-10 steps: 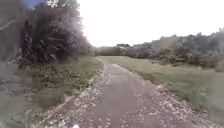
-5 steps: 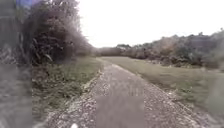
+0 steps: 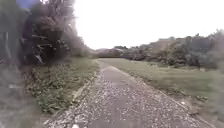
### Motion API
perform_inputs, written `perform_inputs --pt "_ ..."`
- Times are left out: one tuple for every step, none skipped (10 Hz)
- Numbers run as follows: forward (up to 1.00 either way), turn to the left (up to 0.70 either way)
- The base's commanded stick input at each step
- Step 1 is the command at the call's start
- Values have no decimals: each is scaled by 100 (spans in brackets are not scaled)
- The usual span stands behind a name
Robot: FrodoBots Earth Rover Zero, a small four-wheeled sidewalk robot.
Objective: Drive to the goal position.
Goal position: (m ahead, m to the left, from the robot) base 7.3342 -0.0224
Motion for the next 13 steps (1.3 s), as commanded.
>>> perform_inputs --pt "100 0" --pt "100 0" --pt "100 0" --pt "100 0" --pt "100 0" --pt "100 0" --pt "100 0" --pt "100 0" --pt "100 0" --pt "100 0" --pt "100 0" --pt "100 0" --pt "100 0"
